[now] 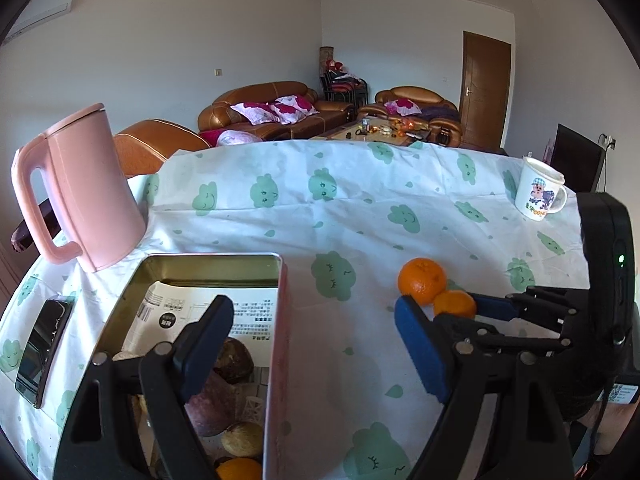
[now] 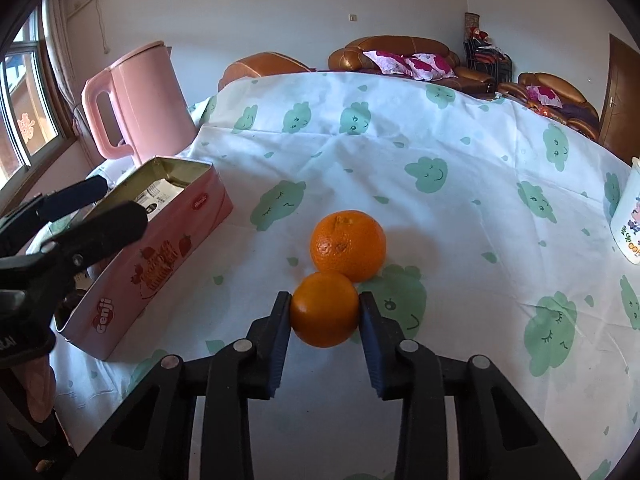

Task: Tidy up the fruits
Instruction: 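Grasp an orange with the right tool while the left tool grasps another orange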

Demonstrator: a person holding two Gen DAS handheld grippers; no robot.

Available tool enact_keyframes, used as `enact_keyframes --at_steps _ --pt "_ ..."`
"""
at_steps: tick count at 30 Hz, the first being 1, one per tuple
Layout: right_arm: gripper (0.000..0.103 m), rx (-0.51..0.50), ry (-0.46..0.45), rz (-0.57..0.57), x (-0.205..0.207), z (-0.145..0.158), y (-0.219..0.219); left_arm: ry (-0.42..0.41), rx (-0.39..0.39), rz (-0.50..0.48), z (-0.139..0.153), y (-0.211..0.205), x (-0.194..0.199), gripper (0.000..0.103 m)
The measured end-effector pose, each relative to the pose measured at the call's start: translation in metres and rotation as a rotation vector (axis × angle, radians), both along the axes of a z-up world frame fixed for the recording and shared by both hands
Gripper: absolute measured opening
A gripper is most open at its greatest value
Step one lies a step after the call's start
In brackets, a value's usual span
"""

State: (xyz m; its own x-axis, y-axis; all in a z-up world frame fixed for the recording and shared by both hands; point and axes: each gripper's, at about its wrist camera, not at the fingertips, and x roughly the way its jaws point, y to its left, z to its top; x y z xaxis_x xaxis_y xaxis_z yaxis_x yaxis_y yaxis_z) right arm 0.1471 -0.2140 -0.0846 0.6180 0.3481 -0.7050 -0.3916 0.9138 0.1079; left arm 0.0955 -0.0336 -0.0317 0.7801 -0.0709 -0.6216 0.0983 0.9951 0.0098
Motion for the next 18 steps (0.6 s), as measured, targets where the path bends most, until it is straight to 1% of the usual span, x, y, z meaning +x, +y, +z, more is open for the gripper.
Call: enact_keyframes --at_steps 4,7,10,13,15,16,18 --pt "0.035 -0.07 -0.037 -0.092 0.01 0.005 -0.024 0.05 -0.022 -0.051 -0.005 -0.024 0.014 0.085" --pt "0.035 -0.053 -0.034 -0.139 0.015 0.006 -0.045 0.073 -0.017 -0.069 -0.011 -0.042 0.028 0.085" --pt "0.035 -0.061 -0.037 -0.178 0.018 0.005 -0.061 0.117 -0.03 -0.093 -0.021 -0.059 0.044 0.085" --pt "0.035 -0.044 -0.029 -0.196 0.02 0.002 -0.073 0.127 -0.017 -0.123 -0.028 -0.077 0.054 0.085" --pt "0.035 -0.021 -0.019 -0.206 0.02 0.0 -0.079 0.146 -0.011 -0.133 -0.034 -0.084 0.061 0.078" --pt "0.035 -0.008 -0.021 -0.206 0.019 0.001 -0.081 0.157 -0.011 -0.142 -0.036 -0.086 0.064 0.073" --pt "0.035 -0.007 -0.021 -0.201 0.019 0.0 -0.081 0.183 -0.026 -0.147 -0.042 -0.087 0.07 0.072"
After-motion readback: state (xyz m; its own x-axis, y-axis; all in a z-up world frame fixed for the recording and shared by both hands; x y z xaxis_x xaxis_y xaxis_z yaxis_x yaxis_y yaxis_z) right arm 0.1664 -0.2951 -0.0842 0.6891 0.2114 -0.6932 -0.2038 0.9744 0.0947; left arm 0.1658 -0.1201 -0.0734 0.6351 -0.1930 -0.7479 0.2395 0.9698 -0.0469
